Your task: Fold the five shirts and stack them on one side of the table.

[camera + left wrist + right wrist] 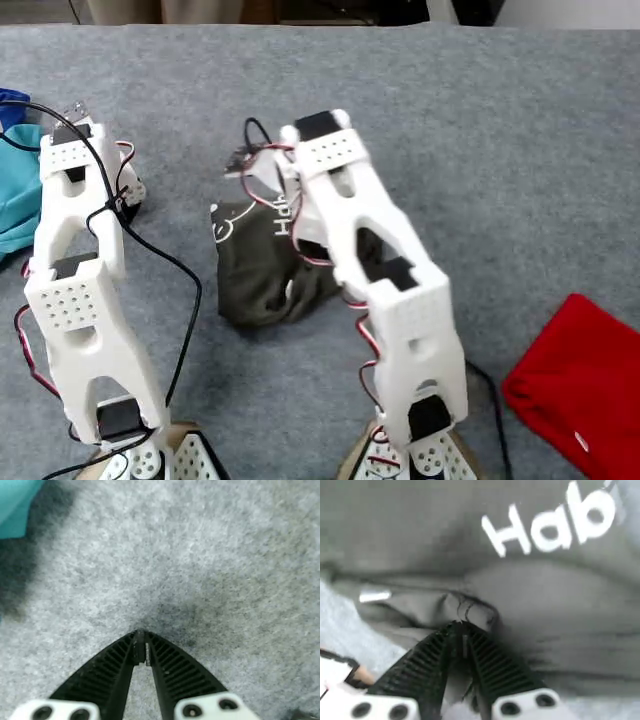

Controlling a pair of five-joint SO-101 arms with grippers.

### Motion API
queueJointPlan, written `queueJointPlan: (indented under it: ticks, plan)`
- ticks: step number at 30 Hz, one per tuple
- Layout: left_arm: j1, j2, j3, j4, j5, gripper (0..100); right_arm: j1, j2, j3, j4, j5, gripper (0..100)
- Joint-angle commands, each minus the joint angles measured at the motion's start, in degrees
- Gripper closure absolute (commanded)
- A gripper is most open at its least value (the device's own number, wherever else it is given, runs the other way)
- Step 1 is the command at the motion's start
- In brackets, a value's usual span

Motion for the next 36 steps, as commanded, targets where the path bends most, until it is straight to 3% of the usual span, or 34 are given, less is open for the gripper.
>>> queueJointPlan:
  ticks: [1,12,16,20,25,36]
  plan:
    - [-0.53,-1.71,-1.14,-2.99,-0.62,98,3.30,-9.27,6.99,-1.05,1.58,99.3]
    - [-0.53,-1.71,-1.14,-2.81,-0.62,98,6.90,-29.58,34.24,-5.36,4.92,99.3]
    - [-0.53,-1.71,-1.05,-2.81,-0.62,98,6.64,-35.56,37.05,-6.59,5.63,99.3]
    - [-0.53,-1.71,-0.97,-2.73,-0.62,98,3.65,-33.89,30.11,-9.76,5.27,99.3]
    - [-0.53,-1.63,-0.97,-2.73,-0.62,98,-0.04,-21.41,15.60,-11.08,2.81,99.3]
    - [-0.35,-1.63,-0.88,-2.99,-0.62,98,-2.42,1.10,-12.26,-4.13,-0.53,99.3]
